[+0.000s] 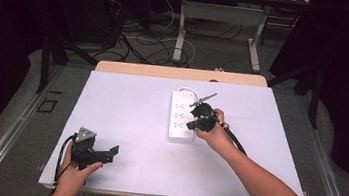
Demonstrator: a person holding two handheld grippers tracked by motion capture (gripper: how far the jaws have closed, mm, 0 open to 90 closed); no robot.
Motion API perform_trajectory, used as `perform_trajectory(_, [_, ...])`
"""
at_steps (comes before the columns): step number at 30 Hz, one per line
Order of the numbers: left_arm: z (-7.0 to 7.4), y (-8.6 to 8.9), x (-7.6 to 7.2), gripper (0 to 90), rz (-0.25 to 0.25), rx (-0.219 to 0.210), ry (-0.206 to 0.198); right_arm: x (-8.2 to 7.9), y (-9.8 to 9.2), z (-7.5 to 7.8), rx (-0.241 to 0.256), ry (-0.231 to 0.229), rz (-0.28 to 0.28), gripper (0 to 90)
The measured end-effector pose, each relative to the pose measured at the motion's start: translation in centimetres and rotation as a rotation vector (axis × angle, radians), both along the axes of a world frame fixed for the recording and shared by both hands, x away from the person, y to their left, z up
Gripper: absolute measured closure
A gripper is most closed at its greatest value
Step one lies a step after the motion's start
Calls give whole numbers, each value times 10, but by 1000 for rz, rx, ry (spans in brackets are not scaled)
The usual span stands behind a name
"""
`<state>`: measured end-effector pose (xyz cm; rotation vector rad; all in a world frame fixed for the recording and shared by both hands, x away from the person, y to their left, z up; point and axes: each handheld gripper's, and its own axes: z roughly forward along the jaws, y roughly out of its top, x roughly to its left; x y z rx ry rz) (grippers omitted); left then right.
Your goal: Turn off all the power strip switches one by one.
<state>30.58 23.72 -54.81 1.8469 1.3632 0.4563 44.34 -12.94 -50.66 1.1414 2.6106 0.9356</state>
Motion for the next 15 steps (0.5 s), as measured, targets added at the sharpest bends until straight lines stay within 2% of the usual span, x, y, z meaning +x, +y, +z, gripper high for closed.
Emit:
perform_trajectory(1, [0, 0, 0, 6, 1, 0, 0, 0, -2, 3, -24, 15, 20, 896])
perform_trajectory(2, [0, 0, 0, 6, 1, 0, 0, -2, -2, 3, -18, 28, 9, 893])
perform_trajectory(3, [0, 0, 0, 6, 1, -1, -2, -2, -2, 1, 13, -2, 9, 887])
perform_trajectory(5, [0, 0, 0, 6, 1, -2, -2, -4, -7, 9, -57, 51, 34, 874])
perform_trajectory(6, [0, 0, 0, 6, 1, -1, -1, -4, -6, 4, 1, 4, 26, 869])
perform_trajectory(8, [0, 0, 0, 6, -1, -1, -1, -6, -9, 8, -8, 27, 22, 857])
perform_trajectory(9, [0, 0, 0, 6, 0, -1, 0, -6, -10, 7, 8, 2, 27, 852])
perform_trajectory(10, [0, 0, 0, 6, 0, -1, 0, -7, -12, 9, -6, 16, 24, 843])
perform_trajectory(11, [0, 0, 0, 6, 1, -3, -1, -8, -13, 9, 14, 1, 18, 837])
perform_trajectory(12, [0, 0, 0, 6, 2, -3, -1, -9, -16, 12, -6, 22, 23, 831])
perform_trajectory(13, [-1, 0, 1, 6, 2, -2, -1, -10, -17, 10, 22, -9, 21, 820])
perform_trajectory(15, [-1, 0, 1, 6, 2, -2, 1, -13, -21, 12, 19, 4, 14, 803])
